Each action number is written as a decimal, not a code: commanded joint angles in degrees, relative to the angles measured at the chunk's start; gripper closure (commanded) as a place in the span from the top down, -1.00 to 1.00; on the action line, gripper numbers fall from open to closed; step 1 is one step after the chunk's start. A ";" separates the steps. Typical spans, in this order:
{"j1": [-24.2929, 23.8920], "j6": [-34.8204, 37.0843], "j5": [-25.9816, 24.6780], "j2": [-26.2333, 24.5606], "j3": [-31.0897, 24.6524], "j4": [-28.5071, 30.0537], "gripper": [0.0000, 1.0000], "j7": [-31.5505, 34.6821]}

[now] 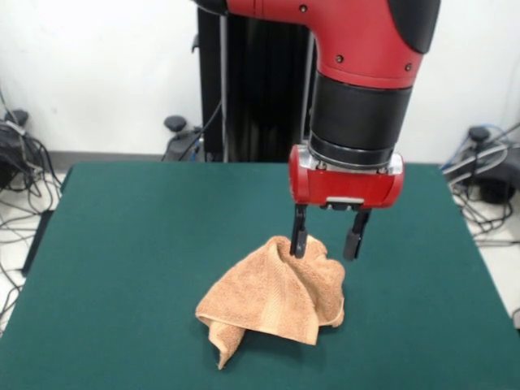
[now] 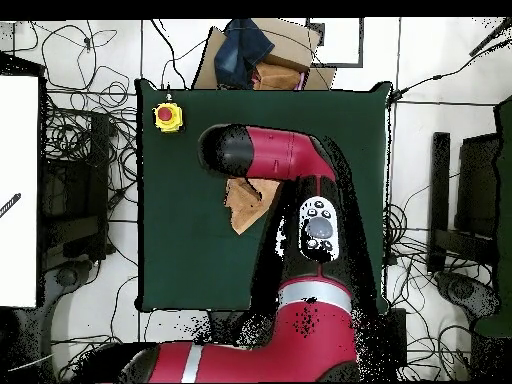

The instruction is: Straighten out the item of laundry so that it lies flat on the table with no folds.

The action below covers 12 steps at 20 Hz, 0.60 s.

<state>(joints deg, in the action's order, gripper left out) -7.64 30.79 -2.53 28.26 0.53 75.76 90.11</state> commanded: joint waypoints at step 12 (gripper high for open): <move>-2.05 3.14 -2.03 -4.48 -1.01 -0.60 1.00 4.64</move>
<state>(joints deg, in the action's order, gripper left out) -8.59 31.55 -2.54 26.21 0.67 72.79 90.11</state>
